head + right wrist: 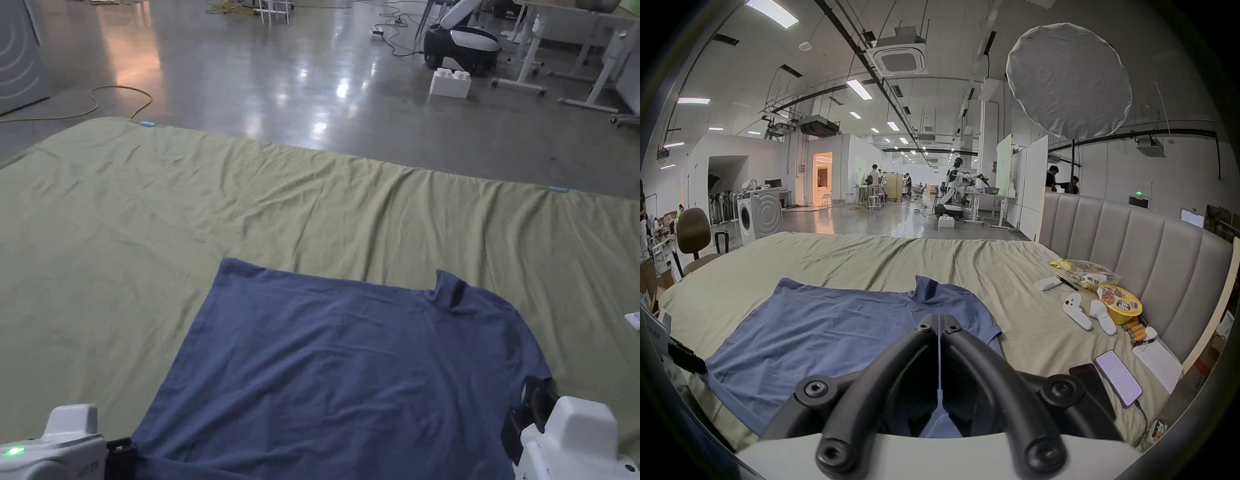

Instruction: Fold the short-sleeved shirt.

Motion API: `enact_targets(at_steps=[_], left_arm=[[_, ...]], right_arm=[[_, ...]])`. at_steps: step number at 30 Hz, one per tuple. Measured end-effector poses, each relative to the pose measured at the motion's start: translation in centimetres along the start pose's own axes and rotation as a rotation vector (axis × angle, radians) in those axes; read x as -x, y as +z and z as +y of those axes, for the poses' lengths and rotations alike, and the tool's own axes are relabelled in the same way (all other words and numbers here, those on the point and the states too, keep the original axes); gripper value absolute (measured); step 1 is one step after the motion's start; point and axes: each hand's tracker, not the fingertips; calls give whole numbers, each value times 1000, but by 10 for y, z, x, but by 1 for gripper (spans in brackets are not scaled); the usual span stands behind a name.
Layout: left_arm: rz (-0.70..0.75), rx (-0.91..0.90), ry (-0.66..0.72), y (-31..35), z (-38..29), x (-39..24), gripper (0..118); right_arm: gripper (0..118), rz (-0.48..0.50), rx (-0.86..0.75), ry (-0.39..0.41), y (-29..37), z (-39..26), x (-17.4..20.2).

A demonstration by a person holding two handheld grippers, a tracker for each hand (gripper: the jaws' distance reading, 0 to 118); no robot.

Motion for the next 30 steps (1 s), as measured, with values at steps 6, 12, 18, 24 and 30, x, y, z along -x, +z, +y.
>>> enact_targets(at_steps=[6, 12, 18, 24, 30], left_arm=[[19, 31, -96, -8, 1, -14, 53], [-51, 58, -133, -10, 0, -23, 10], [-73, 50, -120, -1, 7, -17, 8], [-76, 21, -114, 11, 3, -10, 8], [-73, 24, -136, 9, 0, -12, 8]], right_arm=[[2, -4, 34, -5, 1, -9, -7], [2, -6, 76, 12, 7, -18, -21], [11, 18, 259, 23, 12, -28, -64], [66, 12, 573, 36, 14, -59, -103], [67, 48, 728, 69, 11, -95, -102]])
